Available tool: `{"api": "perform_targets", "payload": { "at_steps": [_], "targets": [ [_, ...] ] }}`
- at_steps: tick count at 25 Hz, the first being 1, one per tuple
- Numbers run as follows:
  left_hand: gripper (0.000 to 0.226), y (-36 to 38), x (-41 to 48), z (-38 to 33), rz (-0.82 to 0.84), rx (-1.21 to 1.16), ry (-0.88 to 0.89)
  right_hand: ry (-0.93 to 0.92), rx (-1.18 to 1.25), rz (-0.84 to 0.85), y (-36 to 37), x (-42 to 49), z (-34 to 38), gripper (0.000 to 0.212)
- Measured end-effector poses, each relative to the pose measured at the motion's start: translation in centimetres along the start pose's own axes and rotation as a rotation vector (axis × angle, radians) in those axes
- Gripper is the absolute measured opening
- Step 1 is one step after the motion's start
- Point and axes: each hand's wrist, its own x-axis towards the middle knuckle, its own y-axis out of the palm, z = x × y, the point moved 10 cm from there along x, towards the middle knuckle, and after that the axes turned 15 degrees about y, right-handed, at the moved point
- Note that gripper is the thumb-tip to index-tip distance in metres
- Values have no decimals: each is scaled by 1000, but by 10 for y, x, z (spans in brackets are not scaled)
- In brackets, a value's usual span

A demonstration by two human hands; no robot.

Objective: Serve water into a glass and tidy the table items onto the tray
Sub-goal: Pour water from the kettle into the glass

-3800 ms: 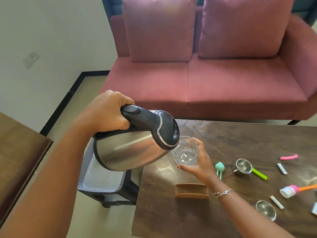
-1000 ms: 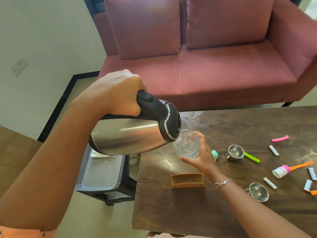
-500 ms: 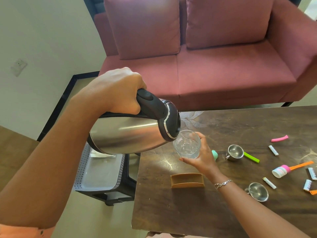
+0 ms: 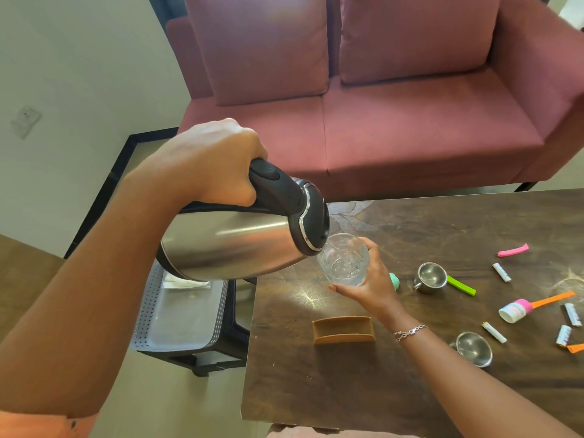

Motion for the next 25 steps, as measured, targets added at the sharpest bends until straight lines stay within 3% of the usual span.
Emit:
{"api": "perform_targets", "payload": {
  "at_steps": [9, 25],
  "targets": [
    [19, 1, 4, -2, 15, -13, 10, 13, 8, 2, 0, 1, -3, 93],
    [14, 3, 8, 3, 24, 11, 17, 23, 13, 7, 3, 2, -6, 93]
  ]
}}
